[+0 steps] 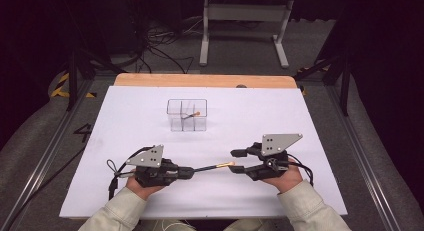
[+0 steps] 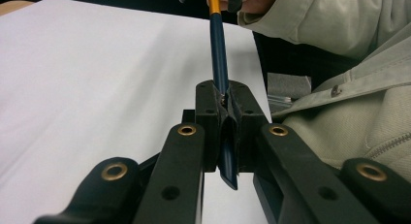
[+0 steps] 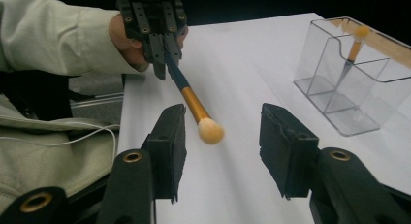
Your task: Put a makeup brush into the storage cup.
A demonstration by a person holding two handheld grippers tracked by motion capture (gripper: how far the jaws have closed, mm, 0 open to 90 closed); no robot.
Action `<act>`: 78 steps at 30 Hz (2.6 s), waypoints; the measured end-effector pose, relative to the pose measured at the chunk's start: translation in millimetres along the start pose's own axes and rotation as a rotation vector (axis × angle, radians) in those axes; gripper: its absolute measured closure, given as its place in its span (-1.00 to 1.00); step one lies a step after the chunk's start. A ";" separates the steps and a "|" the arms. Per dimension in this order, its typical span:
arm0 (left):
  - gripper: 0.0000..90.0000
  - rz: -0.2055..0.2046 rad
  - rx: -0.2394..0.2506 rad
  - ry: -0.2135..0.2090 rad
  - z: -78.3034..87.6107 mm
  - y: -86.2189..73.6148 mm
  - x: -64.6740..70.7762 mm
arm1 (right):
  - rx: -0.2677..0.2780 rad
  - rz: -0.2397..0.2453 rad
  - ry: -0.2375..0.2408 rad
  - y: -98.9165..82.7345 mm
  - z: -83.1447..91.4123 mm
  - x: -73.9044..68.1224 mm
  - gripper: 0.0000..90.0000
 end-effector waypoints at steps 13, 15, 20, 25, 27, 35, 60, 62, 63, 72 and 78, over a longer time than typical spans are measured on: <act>0.88 -0.008 0.001 -0.002 -1.0 -1.0 -0.3 | 0.008 0.011 0.053 -4.1 -3.9 -4.0 0.76; 0.88 -0.011 0.001 -0.002 -1.3 -1.0 -0.4 | 0.012 0.014 0.054 -4.3 -3.1 -3.8 0.80; 0.88 -0.014 0.002 -0.007 -1.6 -1.7 -1.0 | 0.014 0.020 0.066 -4.8 -2.8 -2.9 0.82; 0.87 -0.011 0.004 -0.017 -1.9 -2.5 -1.6 | 0.016 0.028 0.079 -4.4 -2.2 -2.4 0.83; 0.87 -0.013 0.005 -0.016 -1.8 -2.7 -1.7 | 0.016 0.032 0.081 -4.1 -2.1 -2.7 0.83; 0.87 -0.014 0.007 -0.026 -1.9 -3.2 -2.1 | 0.015 0.043 0.087 -3.4 -1.4 -3.5 0.84; 0.65 -0.043 0.007 0.009 -2.8 -3.3 0.0 | 0.034 0.029 0.141 3.1 2.0 -5.0 0.85; 0.58 -0.039 0.010 0.016 -2.3 -3.3 0.0 | 0.027 0.032 0.136 4.7 2.7 -4.9 0.85; 0.52 -0.037 0.011 0.018 -2.1 -3.3 -0.2 | 0.021 0.030 0.135 5.5 3.1 -4.4 0.85; 0.41 -0.028 0.021 0.041 -2.4 -2.8 -1.8 | -0.036 0.052 0.103 17.5 7.0 -1.7 0.85; 0.24 -0.024 0.031 0.062 -3.3 -2.3 -2.6 | -0.052 0.065 0.093 29.0 7.3 -1.5 0.85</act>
Point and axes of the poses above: each handheld gripper's, and its own axes: z roughly backward along the jaws, y roughly out of its top, x roughly to its right, the point moved 1 cm from there along -z, roughly forward along the jaws, and after that the axes turned 3 degrees about -y, right-handed, at the moved point
